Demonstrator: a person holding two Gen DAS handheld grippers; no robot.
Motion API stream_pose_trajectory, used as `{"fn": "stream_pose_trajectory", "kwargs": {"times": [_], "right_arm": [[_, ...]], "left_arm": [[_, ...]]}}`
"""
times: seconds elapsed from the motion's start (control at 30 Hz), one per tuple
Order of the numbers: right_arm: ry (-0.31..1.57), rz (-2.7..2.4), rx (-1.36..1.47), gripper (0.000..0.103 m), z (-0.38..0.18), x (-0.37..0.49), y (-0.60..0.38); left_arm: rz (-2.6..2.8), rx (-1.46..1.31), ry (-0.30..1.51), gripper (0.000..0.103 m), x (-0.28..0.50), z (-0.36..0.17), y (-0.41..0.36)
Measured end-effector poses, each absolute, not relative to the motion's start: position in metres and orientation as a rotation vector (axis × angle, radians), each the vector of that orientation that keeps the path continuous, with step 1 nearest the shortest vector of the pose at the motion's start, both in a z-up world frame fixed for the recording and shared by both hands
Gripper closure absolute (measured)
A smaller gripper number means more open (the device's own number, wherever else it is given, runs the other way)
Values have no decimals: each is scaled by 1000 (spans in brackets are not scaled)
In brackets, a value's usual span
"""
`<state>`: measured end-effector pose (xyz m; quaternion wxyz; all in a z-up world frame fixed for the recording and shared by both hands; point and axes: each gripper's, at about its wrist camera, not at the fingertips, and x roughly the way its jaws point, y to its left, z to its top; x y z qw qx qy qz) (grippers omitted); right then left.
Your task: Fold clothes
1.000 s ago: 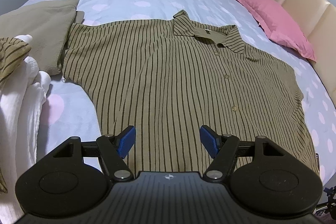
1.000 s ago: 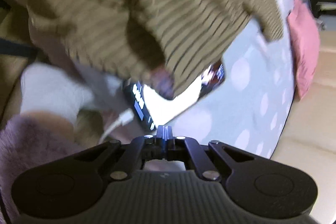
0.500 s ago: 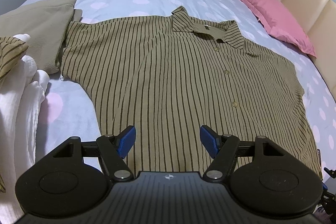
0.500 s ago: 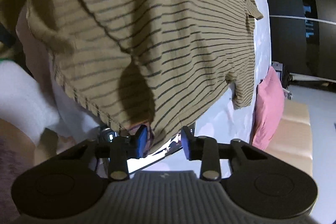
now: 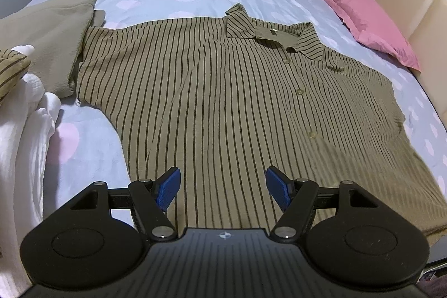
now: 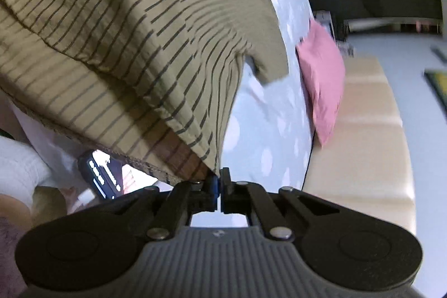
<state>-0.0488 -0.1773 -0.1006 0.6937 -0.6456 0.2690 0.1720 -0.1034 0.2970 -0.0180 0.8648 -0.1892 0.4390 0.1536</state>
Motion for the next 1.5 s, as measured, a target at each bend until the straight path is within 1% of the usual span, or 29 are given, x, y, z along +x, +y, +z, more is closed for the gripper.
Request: {"fn": "stream_pose_trajectory", "kwargs": {"times": [0.1,0.27,0.33,0.47,0.5,0.53,0.6,0.83,0.97,1.03,1.17,1.2,1.37,1.47,1.5], "right_arm": [[716,409,-1416,102,-108,-44,-182],[874,497,-1414,102,-139,-37,-186],[901,519,-1410,101,-143,-36,-187],[906,526,-1376,99,-134,-36,-186],[904,523,-1371,97,-130,-36,-185],[897,521,-1368,85,-126,-38,-184],[839,520,-1384,70,-120,-45,-177],[600,681,-1373,70,-97,-77,-147],[505,887,-1290,70,-92,-103,-127],[459,977,-1297,70,-94,-119,-119],[378,1107,-1406,69,-116,-144,-108],[357,1134,-1436,68,-122,-150,-107],[269,1190,-1515,69,-134,-158,-106],[218,1215,-1555,69,-140,-160,-106],[200,1223,-1568,69,-142,-161,-106]], "left_arm": [[321,-398,919,37,-103,-18,297],[322,-395,918,37,-105,-18,296],[325,-394,921,37,-105,-19,297],[321,-391,939,37,-107,-22,298],[315,-387,944,37,-107,-23,298],[302,-380,950,37,-108,-24,296],[273,-359,962,37,-109,-25,290],[89,-218,941,37,-125,-24,240],[-46,-44,941,37,-137,-28,197],[-125,67,950,37,-144,-33,174],[-266,275,966,37,-166,-48,137],[-298,329,976,37,-172,-54,129],[-363,660,976,37,-203,-90,95],[-383,908,929,41,-219,-116,78],[-378,979,912,44,-222,-125,73]]}}
